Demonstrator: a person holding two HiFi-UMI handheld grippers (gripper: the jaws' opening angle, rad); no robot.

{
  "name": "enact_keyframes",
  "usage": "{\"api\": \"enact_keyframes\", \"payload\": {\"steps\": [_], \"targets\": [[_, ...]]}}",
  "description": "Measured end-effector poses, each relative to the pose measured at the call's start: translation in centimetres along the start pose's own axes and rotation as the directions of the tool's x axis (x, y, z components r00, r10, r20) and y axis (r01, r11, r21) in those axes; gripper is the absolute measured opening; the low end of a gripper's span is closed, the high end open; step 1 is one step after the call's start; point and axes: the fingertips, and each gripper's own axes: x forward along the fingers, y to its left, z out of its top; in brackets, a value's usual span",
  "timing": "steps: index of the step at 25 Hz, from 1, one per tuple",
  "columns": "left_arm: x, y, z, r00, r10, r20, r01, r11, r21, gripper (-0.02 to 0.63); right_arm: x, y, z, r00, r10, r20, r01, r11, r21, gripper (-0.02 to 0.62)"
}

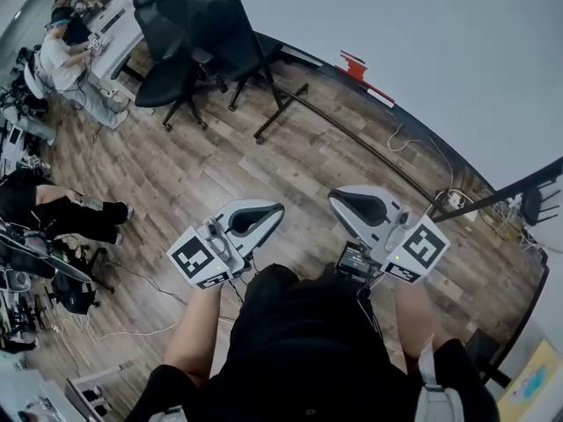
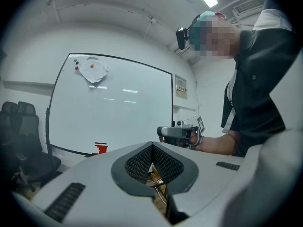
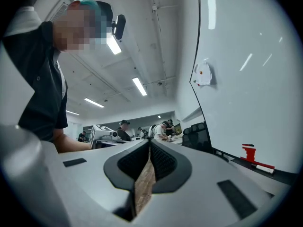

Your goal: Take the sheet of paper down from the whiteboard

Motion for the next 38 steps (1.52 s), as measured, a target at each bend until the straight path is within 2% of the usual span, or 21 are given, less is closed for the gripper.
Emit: {"api": "enact_keyframes", "payload": {"steps": [4, 9, 21, 32, 38], "targets": [[-1.3, 0.6, 0.2, 1.000, 0.028, 0.004, -0.028, 1.000, -0.005, 0.006, 1.2, 0.0, -0.6, 1.000, 0.017, -0.009, -0.017, 1.000, 0.011, 0.023], [-1.2, 2.7, -0.7, 1.000, 0.024, 0.009, -0.024, 0.999, -0.029, 0.006, 3.0, -1.3, -1.3, 0.999, 0.011, -0.032, -0.010, 1.000, 0.023, 0.023], [0.1, 12.6, 0.3, 0.992, -0.101, 0.073, 0.103, 0.994, -0.023, 0.006, 9.9, -6.1, -1.5, 0.990, -0.096, -0.104, 0.093, 0.995, -0.031, 0.023], [-3.0, 22.3, 1.2, 0.979, -0.175, 0.101, 0.177, 0.984, -0.019, 0.006, 20.2, -8.7, -1.7, 0.980, -0.156, -0.123, 0.146, 0.986, -0.085, 0.023], [-4.4, 26.0, 0.7, 0.972, -0.194, 0.130, 0.202, 0.978, -0.049, 0.006, 23.8, -9.5, -2.2, 0.973, -0.182, -0.141, 0.170, 0.981, -0.093, 0.023]]}}
